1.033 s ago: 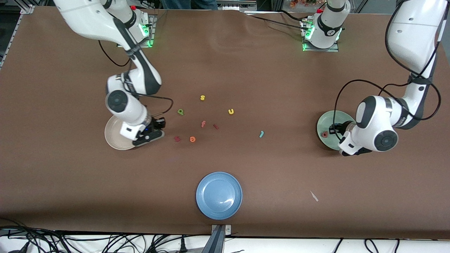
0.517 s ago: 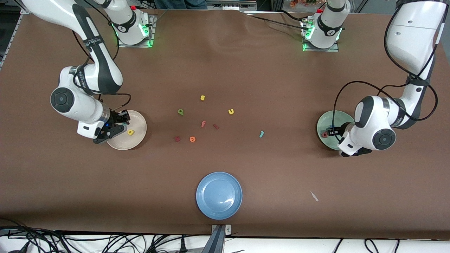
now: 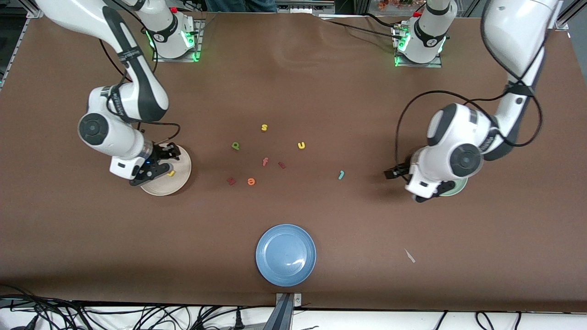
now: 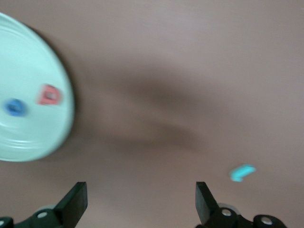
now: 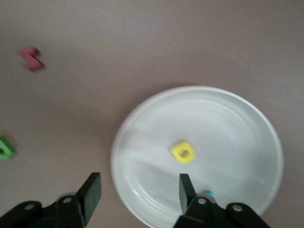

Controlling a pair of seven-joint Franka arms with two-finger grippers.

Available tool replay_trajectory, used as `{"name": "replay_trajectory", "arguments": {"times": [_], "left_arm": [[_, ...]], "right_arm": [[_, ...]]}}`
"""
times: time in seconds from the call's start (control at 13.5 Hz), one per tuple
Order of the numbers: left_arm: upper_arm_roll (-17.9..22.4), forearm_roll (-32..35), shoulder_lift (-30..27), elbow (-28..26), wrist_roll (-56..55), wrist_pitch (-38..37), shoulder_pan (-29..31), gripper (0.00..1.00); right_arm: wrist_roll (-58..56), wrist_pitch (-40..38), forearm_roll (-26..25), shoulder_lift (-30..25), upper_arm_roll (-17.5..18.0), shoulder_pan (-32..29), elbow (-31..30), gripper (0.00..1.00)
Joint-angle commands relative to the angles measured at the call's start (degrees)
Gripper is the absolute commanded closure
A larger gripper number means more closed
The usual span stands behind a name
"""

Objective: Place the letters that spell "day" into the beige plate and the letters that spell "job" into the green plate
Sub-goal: 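Drop the teal y on the beige plate with the right gripper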

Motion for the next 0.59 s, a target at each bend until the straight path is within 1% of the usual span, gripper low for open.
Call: {"name": "replay_trajectory", "arguments": {"times": [0.0,0.07,0.22,0.37,0.52], "left_arm": [[0.8,-0.1,5.0,1.9,-7.8,8.0,-5.3,0.0],[0.8,-0.1,6.2,1.9,-8.9,11.4,-6.4,0.0],[1.0,-0.1,7.9,2.0,-10.3,14.7,-8.4,0.01],[3.1,0.8,9.4,2.1,-11.1,16.7,-11.5,0.01],[6.0,3.8,10.2,2.2,-13.6,17.9,-15.1,0.01]], "right_arm": [[8.9,0.4,0.7,4.5,-0.1,6.6,5.9,0.24],[12.0,1.0,0.6,6.5,-0.1,8.6,8.1,0.24],[17.8,3.7,-0.2,10.8,-0.2,12.4,11.7,0.24],[19.9,8.2,-0.3,13.1,-0.2,14.1,11.6,0.23],[20.0,10.0,-0.3,14.2,-0.2,14.5,11.7,0.23]]}}
